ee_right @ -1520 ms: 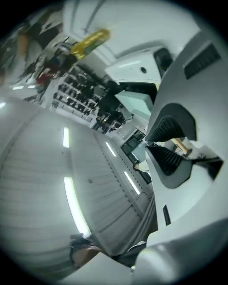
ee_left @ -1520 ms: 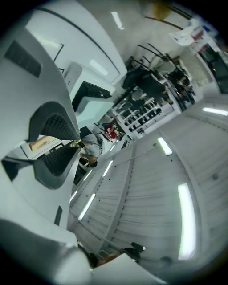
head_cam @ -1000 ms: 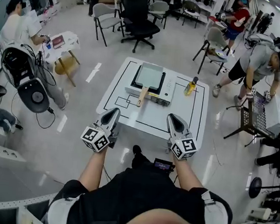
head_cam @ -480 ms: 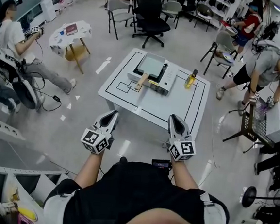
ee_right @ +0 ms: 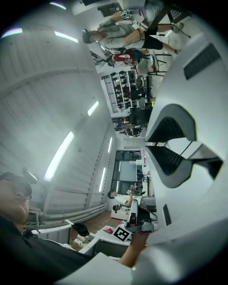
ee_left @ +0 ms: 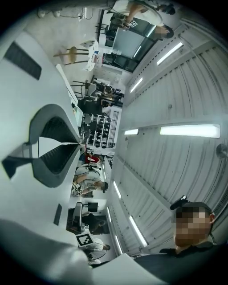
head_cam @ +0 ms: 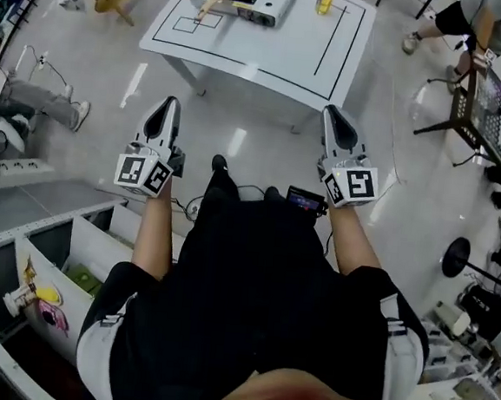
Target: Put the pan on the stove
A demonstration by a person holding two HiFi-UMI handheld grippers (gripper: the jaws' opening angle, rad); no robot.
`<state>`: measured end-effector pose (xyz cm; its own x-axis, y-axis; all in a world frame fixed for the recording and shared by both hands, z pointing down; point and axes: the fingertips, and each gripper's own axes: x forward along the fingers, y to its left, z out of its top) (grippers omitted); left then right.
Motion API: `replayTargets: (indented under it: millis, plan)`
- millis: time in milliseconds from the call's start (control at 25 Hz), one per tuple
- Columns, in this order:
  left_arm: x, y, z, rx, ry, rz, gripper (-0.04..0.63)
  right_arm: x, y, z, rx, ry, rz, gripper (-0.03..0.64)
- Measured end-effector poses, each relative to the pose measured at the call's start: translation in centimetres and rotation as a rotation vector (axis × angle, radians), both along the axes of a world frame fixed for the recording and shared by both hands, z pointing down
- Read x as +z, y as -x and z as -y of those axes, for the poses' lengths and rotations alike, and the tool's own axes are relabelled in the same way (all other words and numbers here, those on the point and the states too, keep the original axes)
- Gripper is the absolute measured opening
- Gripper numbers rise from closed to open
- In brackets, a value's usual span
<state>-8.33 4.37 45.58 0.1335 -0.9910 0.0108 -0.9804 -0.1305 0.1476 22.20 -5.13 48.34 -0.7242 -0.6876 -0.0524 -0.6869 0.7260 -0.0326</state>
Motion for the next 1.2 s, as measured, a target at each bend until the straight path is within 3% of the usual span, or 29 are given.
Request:
replayTargets:
  millis: [160, 320, 480, 720, 840, 1000, 1200]
  plan:
    - [1.8, -3.6, -0.4, 0.033, 0.069, 0.05, 0.028, 2.3, -4.4, 0.1, 0.029, 0.054, 0.029, 0.037]
    - [1.6, -4.4, -1.3, 0.052, 0.097, 0.078, 0.028, 4.0, -5.3, -0.9, 0.046, 0.089, 0.04, 0.034]
    - [2.0, -3.9, -1.5, 0.063, 0.067, 0.034, 0.028, 4.9, -3.0, -1.9, 0.03, 0.088, 0.023, 0.032]
    - [4.2, -3.0, -2.2, 0.094, 0.084, -0.053, 0.028, 5.7, 0.4, -2.6, 0.061, 0.122, 0.0, 0.031]
    - [4.6, -2.6, -2.4, 0.119, 0.101, -0.038, 0.028, 5.3, 2.0, -2.9, 0.047, 0.127, -0.024, 0.029]
    - [5.5, -1.2, -2.6, 0.12, 0.122, 0.044, 0.028, 6.0, 3.5, -3.2, 0.03, 0.148, -0.032, 0.026]
    - [5.7, 1.2, -3.8, 0.102, 0.13, 0.005, 0.028, 6.0, 6.5, -4.3, -0.004, 0.14, -0.049, 0.026]
